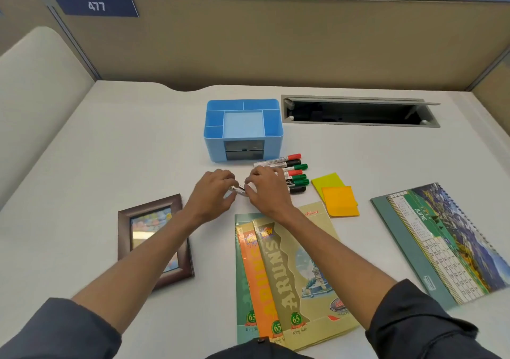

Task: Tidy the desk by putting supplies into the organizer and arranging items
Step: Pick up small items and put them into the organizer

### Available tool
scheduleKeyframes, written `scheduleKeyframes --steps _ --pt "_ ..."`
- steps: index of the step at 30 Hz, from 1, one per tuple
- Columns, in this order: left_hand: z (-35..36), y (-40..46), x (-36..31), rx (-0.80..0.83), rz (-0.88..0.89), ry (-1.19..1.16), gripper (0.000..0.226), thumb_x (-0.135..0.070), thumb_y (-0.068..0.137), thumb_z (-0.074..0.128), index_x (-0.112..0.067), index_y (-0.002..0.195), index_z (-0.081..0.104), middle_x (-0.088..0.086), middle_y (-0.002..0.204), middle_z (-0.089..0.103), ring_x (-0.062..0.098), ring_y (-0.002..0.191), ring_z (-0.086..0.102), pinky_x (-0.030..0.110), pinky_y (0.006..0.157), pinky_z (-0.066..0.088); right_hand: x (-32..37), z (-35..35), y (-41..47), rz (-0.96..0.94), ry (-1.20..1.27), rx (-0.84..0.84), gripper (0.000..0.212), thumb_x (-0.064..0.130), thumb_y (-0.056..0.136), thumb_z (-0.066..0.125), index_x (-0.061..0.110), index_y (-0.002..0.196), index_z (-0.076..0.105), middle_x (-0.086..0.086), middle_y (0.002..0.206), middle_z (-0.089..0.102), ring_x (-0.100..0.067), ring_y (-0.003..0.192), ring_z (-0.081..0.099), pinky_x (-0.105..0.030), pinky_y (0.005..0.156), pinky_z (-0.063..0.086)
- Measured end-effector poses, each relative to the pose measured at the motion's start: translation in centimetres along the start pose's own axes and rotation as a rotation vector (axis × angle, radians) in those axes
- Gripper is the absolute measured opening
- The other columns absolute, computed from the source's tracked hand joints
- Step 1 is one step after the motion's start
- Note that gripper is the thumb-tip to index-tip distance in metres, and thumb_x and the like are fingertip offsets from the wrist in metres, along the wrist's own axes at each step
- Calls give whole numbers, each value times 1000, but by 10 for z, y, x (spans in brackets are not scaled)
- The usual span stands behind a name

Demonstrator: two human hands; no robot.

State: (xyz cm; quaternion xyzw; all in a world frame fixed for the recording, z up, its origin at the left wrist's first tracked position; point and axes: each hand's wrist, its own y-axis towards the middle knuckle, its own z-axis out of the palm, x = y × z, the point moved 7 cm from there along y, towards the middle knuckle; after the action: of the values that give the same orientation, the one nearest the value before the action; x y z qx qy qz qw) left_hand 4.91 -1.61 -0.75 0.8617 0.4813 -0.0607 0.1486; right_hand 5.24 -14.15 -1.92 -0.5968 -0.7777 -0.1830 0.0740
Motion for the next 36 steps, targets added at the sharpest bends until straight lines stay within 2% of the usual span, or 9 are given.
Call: scheduleKeyframes --steps 3,6,11,14,22,25,32,36 --pt "9 -4 -3 22 5 22 23 -19 87 64 -11 107 72 6 108 68 26 99 60 37 85 44 2 7 -5 29 -7 46 27 30 96 52 20 109 74 1 115 65 -19 112 53 -41 103 29" --pt "16 -4 -6 33 22 98 23 -22 89 62 -13 106 73 6 105 70 26 98 60 38 85 44 3 9 -6 55 -35 68 29 31 98 50 19 108 74 0 117 65 -19 114 52 -41 102 30" --pt "22 2 -12 45 42 167 14 -12 78 71 -13 91 77 5 87 69 26 80 61 35 70 48 3 9 -2 99 -57 89 28 31 99 50 18 108 73 -1 118 65 -20 115 51 -41 101 32" --pt "23 6 -14 43 67 194 12 -10 76 74 -13 87 77 4 83 68 24 77 60 34 66 47 1 9 1 132 -54 107 26 33 97 53 20 105 73 0 117 65 -20 113 51 -41 97 33" --pt "27 11 -15 75 107 228 8 -11 84 65 -10 91 70 7 87 69 25 79 59 36 70 46 0 8 3 181 -31 152 24 29 96 53 22 110 71 -2 122 62 -22 116 50 -42 98 33" --pt "27 13 -16 114 106 237 14 -11 89 56 -7 97 67 10 96 69 27 87 57 36 76 42 0 9 5 190 -55 160 25 29 97 52 23 112 72 -2 122 63 -23 115 52 -42 96 34" --pt "26 15 -17 161 128 286 20 -16 93 52 -10 103 68 7 100 66 24 93 54 34 78 40 3 5 9 161 -141 155 21 29 96 56 22 106 73 -2 113 67 -23 111 56 -43 101 31" --pt "20 18 -16 160 120 273 19 -13 91 52 -11 102 68 6 99 65 23 93 53 34 78 41 -1 0 8 186 -60 102 17 28 94 57 20 101 70 -2 101 72 -22 101 60 -41 100 30"
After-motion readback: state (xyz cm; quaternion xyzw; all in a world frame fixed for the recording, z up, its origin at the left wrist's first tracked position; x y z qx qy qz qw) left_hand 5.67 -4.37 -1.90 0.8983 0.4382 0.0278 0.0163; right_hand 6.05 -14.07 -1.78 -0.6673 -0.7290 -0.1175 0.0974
